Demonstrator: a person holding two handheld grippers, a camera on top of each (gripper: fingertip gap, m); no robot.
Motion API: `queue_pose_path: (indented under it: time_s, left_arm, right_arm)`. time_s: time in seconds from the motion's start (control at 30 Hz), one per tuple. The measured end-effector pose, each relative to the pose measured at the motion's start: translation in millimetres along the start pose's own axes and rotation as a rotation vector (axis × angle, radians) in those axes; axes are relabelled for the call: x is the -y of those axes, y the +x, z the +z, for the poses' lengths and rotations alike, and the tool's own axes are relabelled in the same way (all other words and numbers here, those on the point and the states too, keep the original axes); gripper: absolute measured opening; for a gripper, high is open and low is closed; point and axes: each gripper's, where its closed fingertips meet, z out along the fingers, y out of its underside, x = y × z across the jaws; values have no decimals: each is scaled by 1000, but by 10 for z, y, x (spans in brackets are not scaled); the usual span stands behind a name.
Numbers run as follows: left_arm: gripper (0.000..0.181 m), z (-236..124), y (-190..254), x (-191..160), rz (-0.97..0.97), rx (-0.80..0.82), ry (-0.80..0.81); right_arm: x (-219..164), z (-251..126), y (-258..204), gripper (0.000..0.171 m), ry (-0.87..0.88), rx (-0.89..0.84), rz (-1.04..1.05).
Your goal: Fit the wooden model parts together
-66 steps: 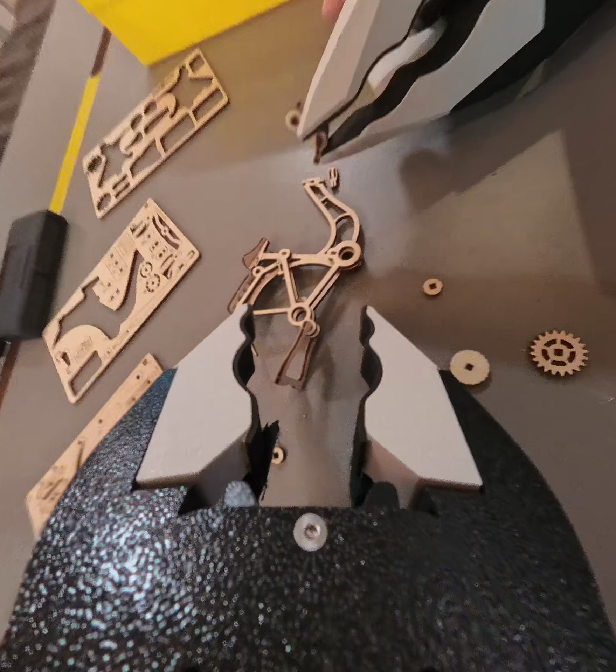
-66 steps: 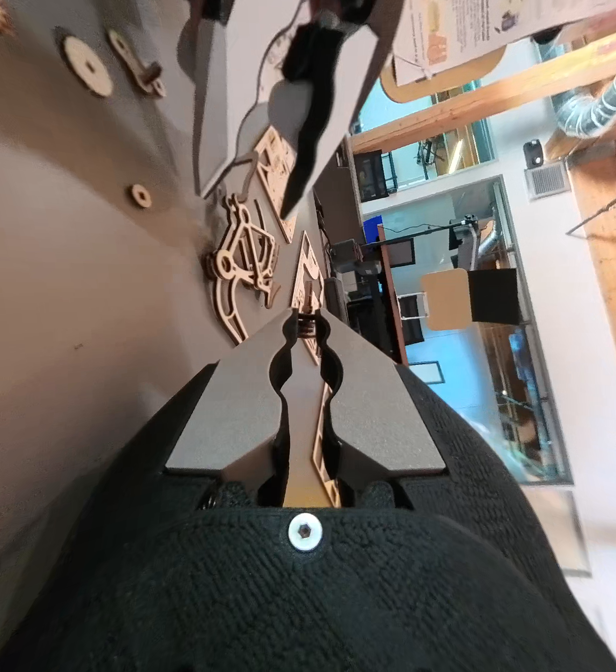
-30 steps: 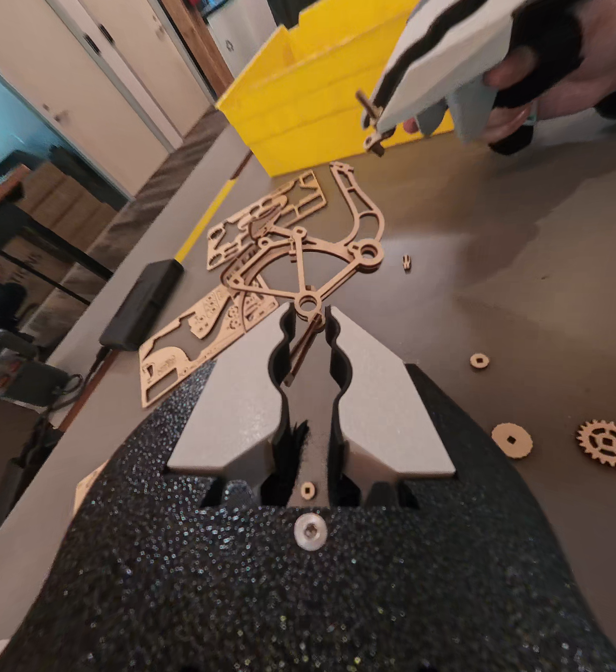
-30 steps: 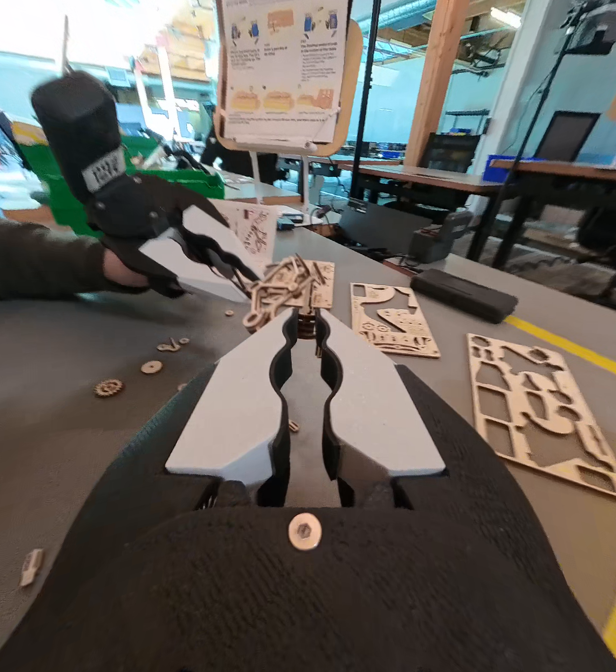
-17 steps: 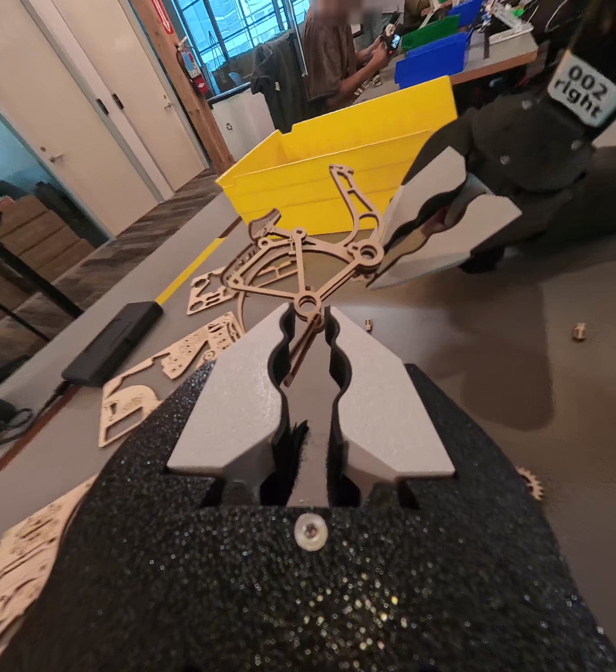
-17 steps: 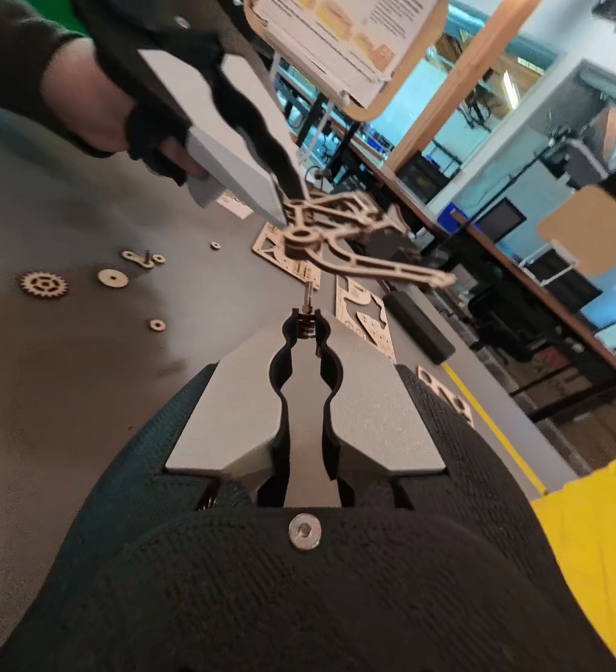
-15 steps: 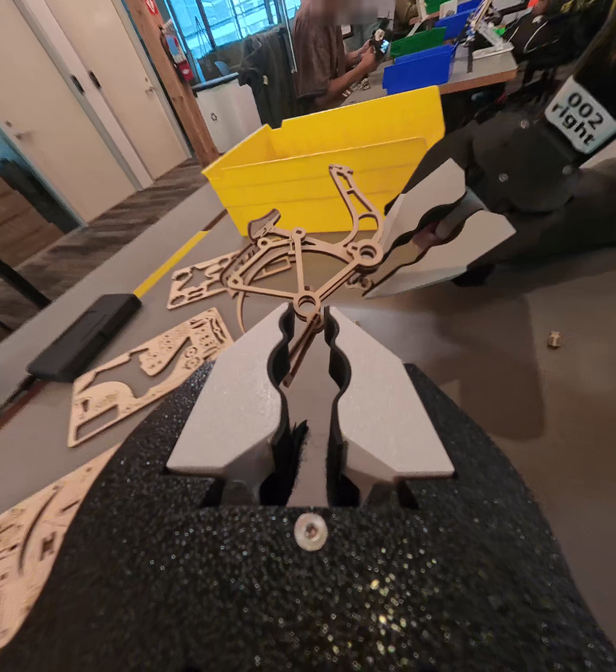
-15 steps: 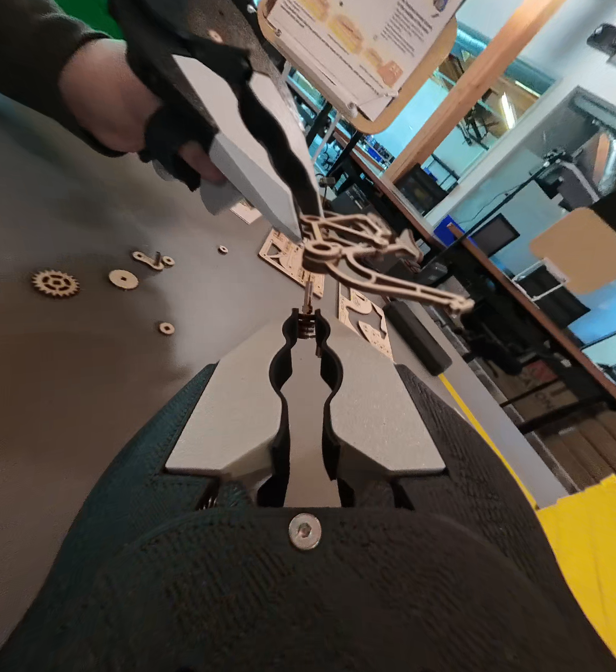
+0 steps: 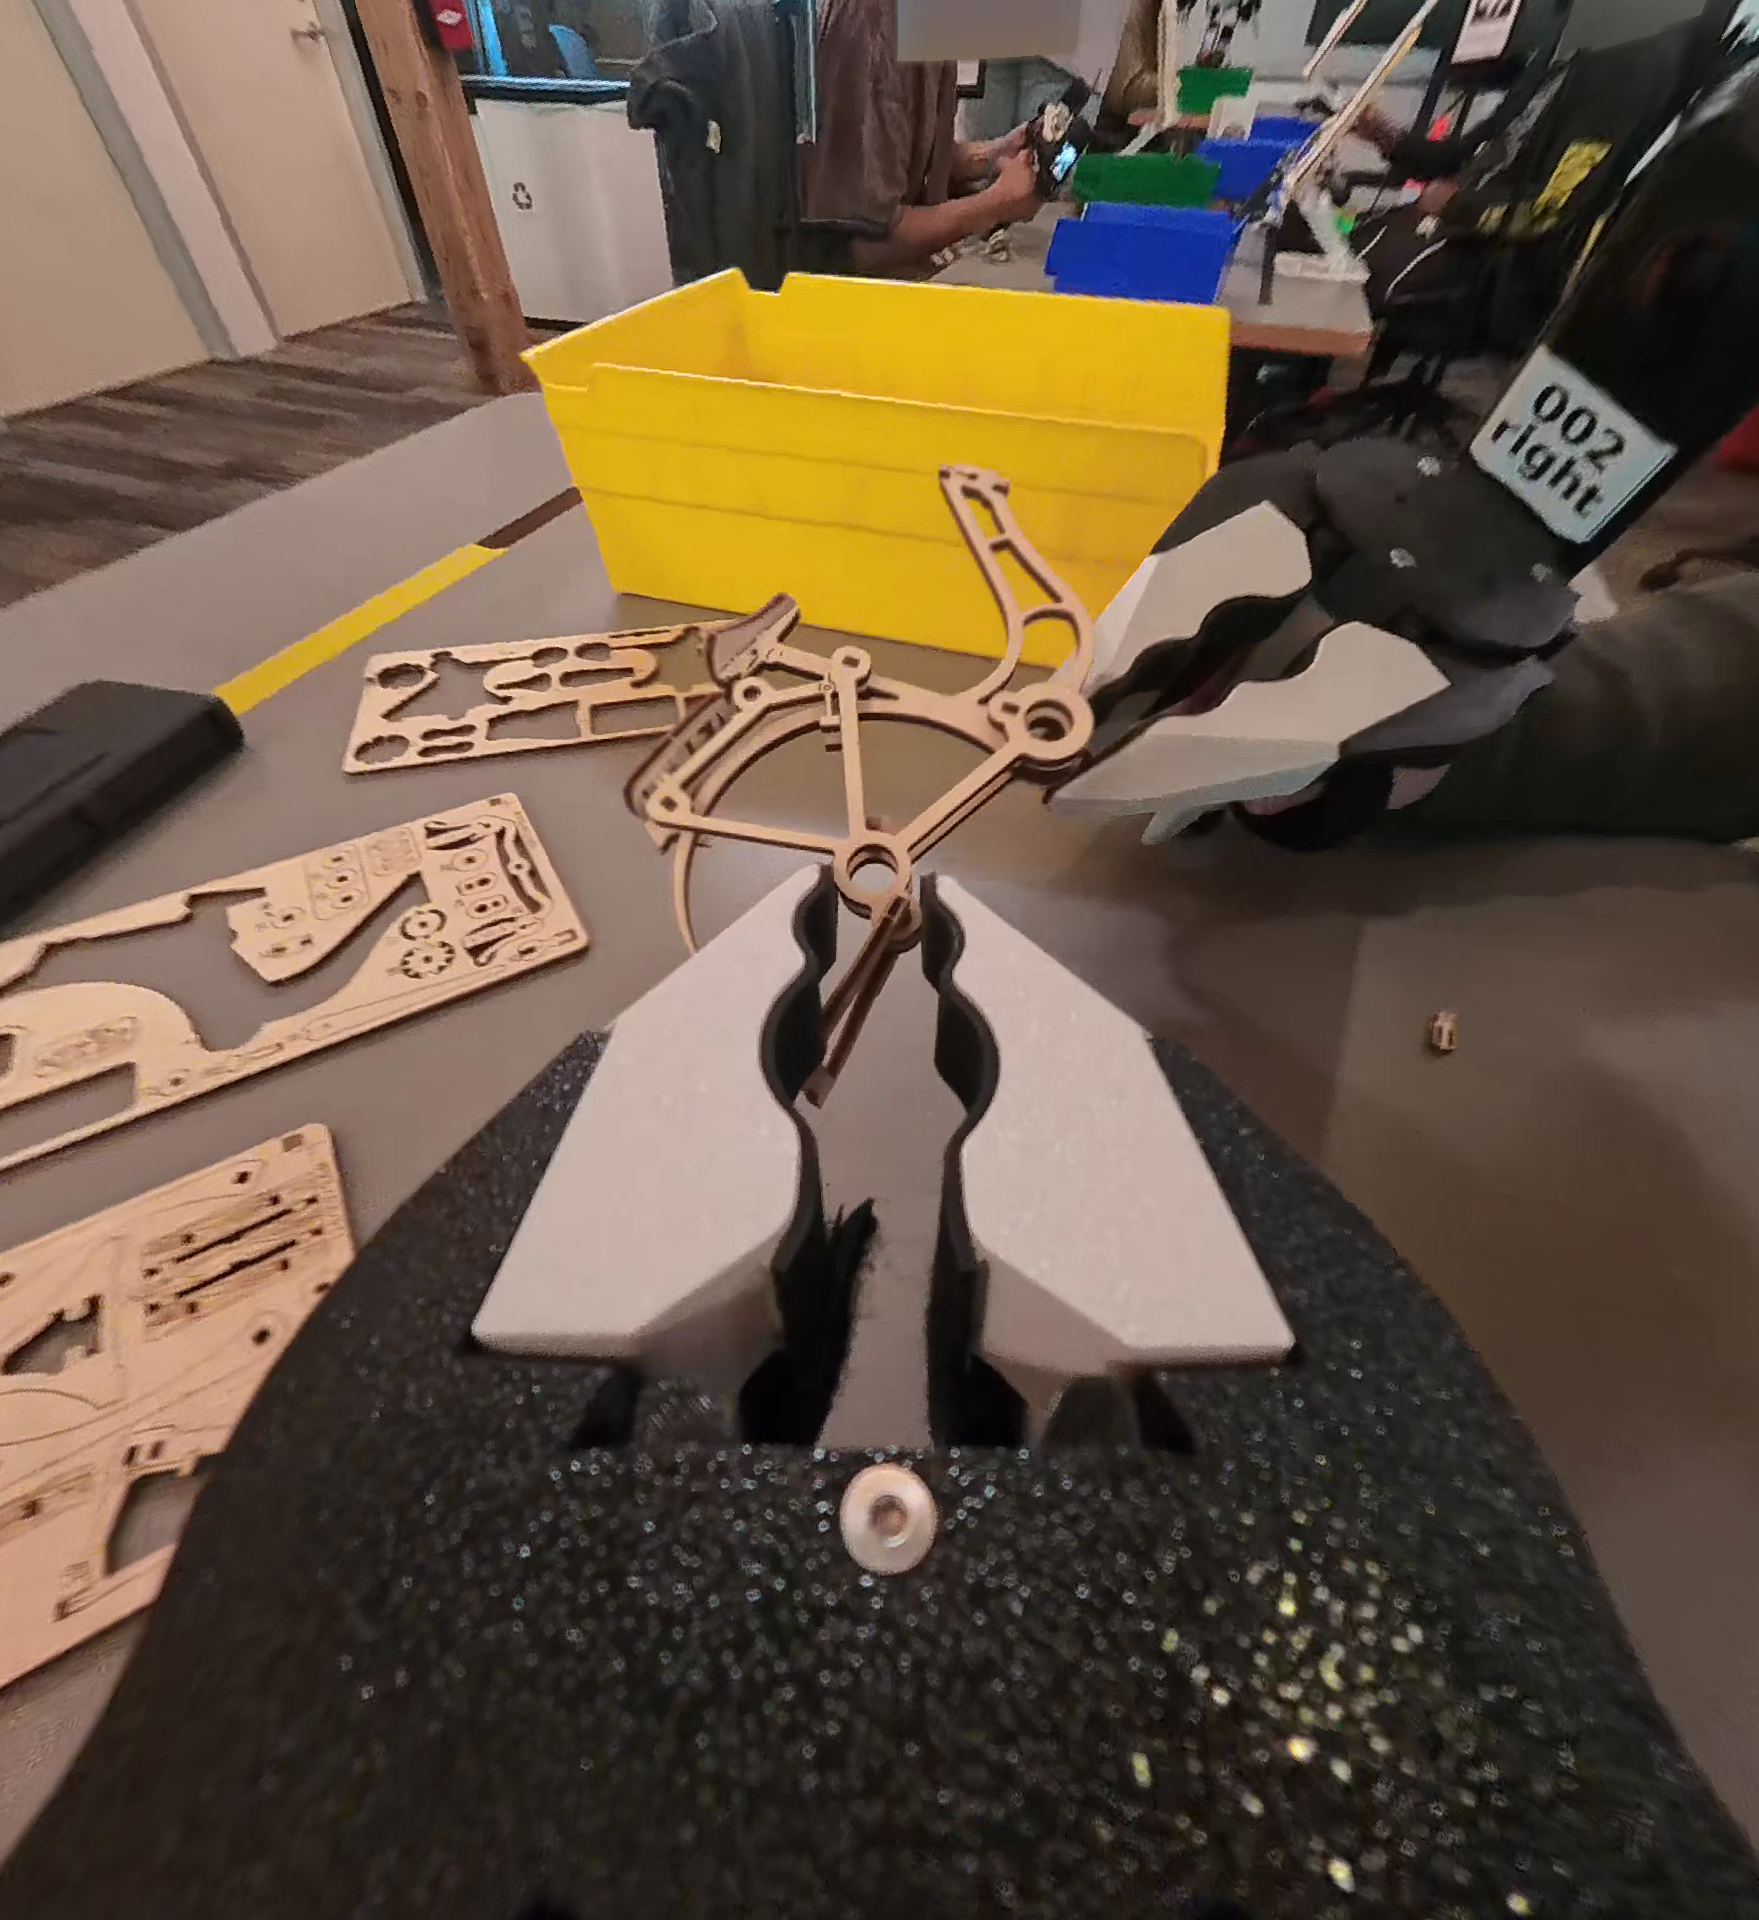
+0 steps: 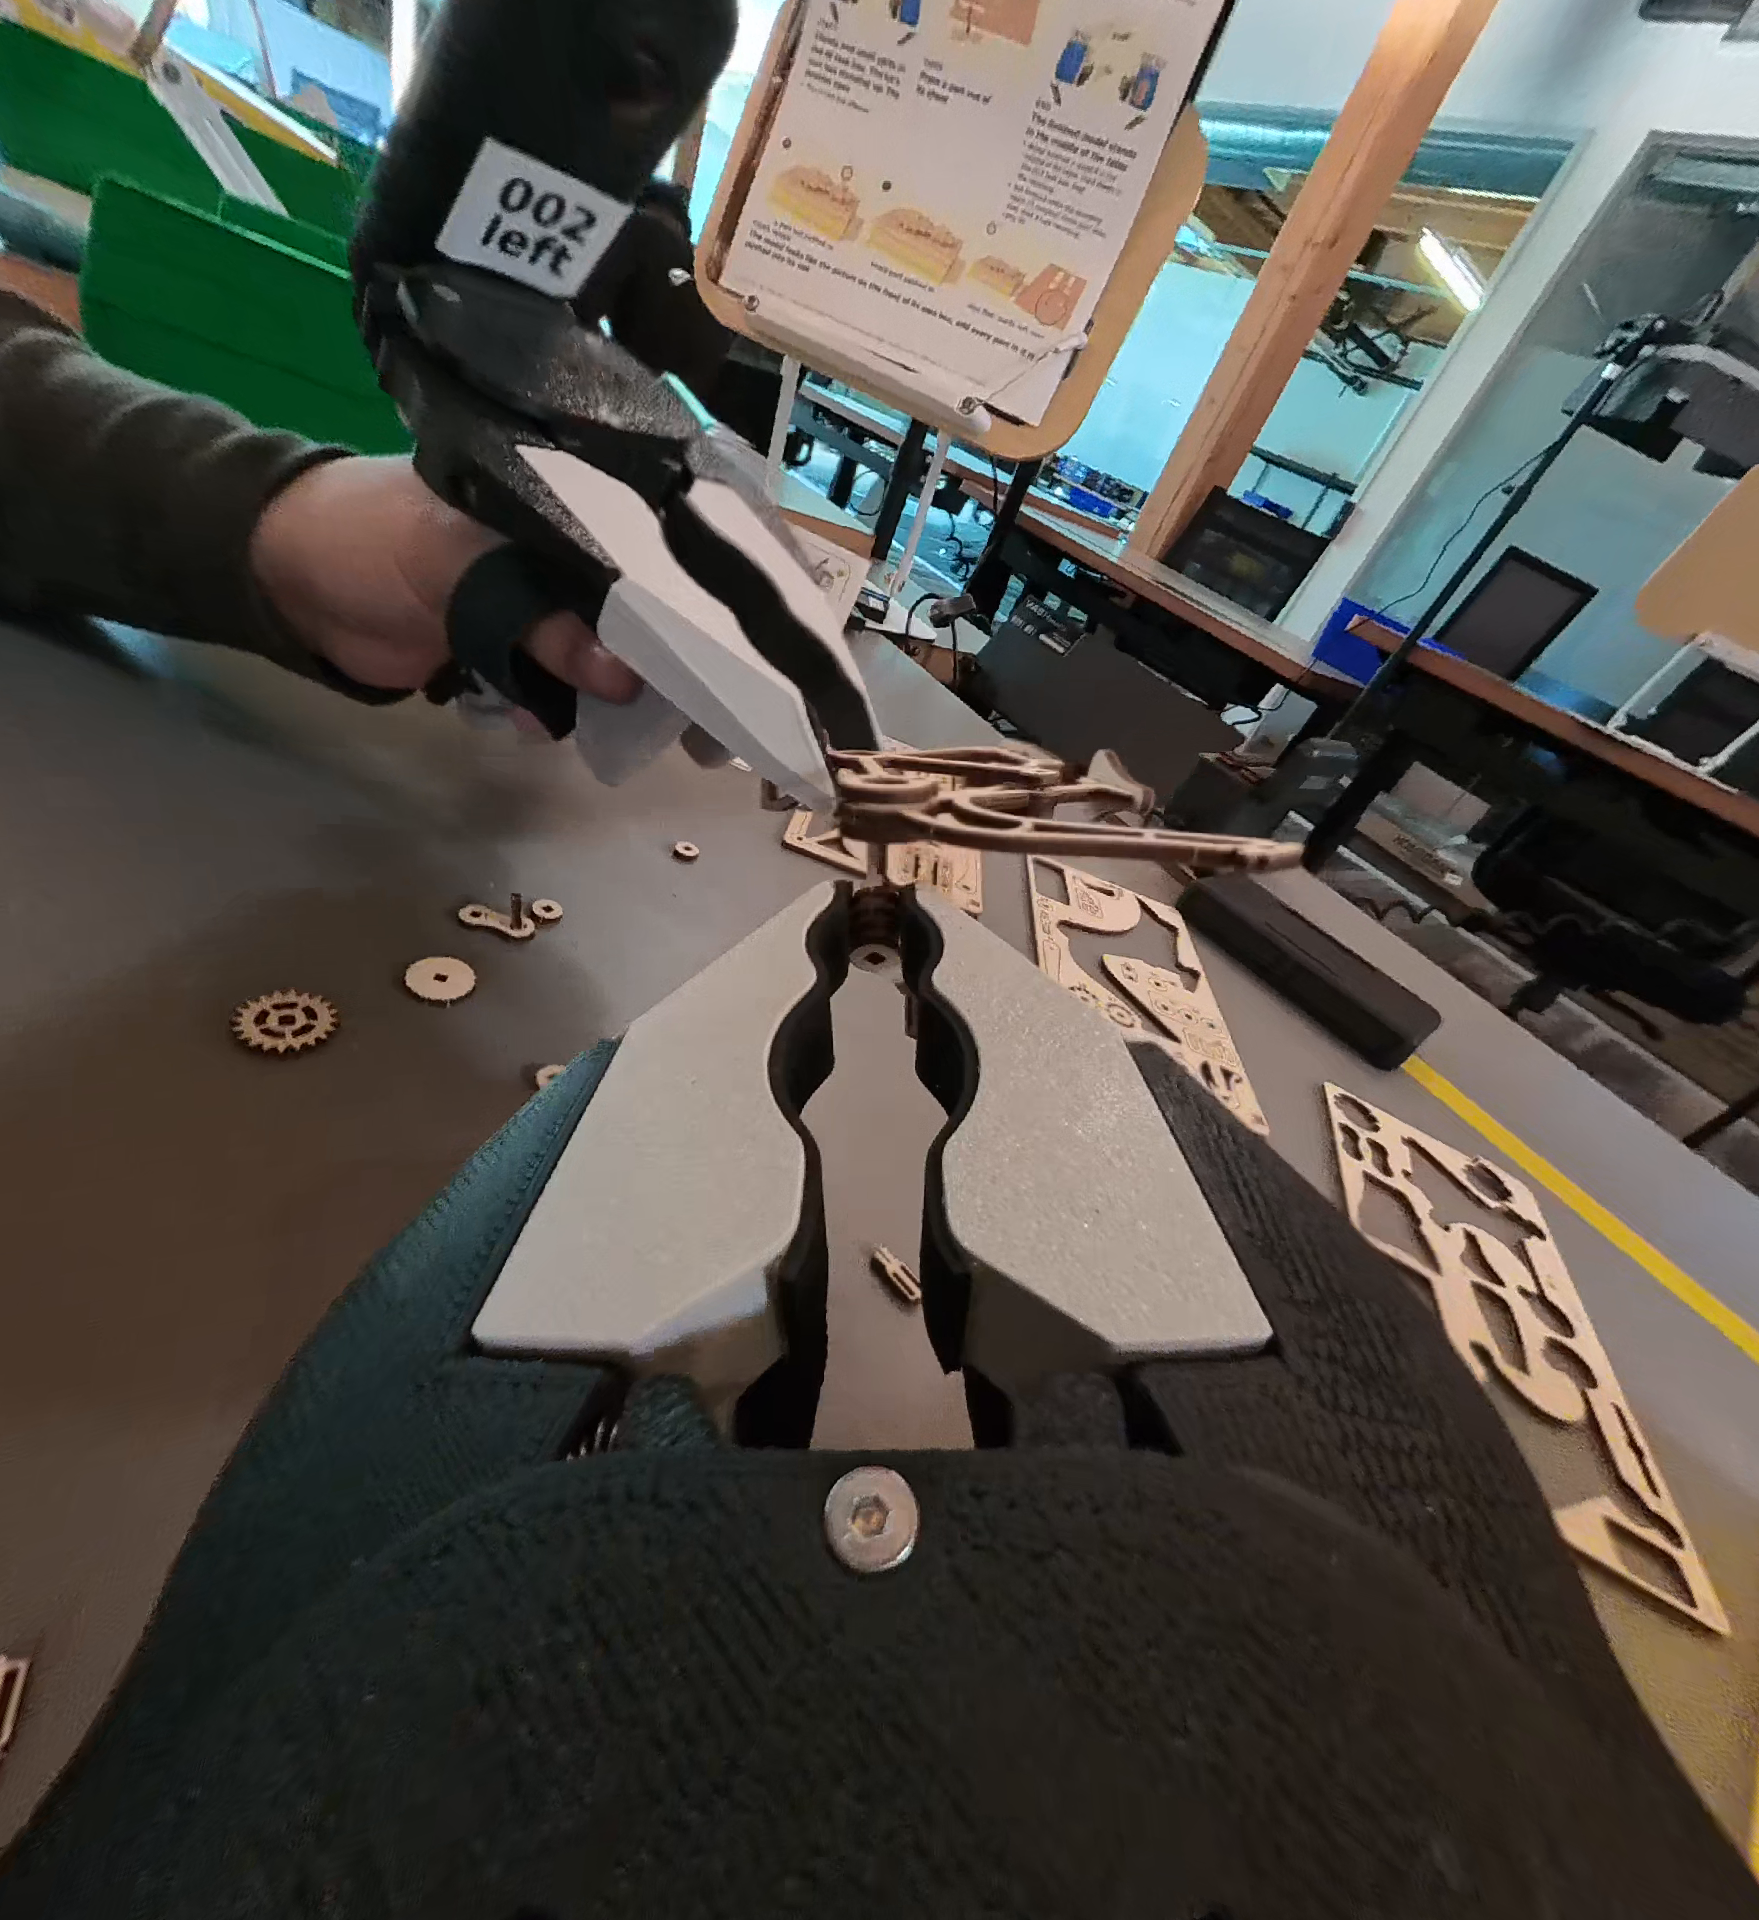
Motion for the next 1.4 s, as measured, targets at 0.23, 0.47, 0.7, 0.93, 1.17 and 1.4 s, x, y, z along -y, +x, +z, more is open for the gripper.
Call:
queue_pose_path:
  time_s: [0.23, 0.47, 0.7, 0.93, 1.17, 1.4]
  left_arm:
    - [13, -24, 33, 90, -231, -114, 86]
    - [13, -46, 188, 243, -541, -332, 202]
    - [13, -52, 221, 278, -700, -427, 244]
    - [13, -15, 265, 225, -699, -439, 206]
    - [12, 45, 250, 94, -542, -338, 110]
    - [12, 54, 94, -75, -279, -159, -20]
  right_arm:
    - [110, -47, 109, 7, 69, -49, 63]
    - [449, -99, 156, 7, 153, -168, 0]
    - [480, -92, 103, 7, 133, -173, -51]
    - [503, -109, 90, 7, 154, -175, -40]
    - [435, -57, 7, 7, 119, -136, -63]
    - [233, -29, -30, 7, -24, -134, -320]
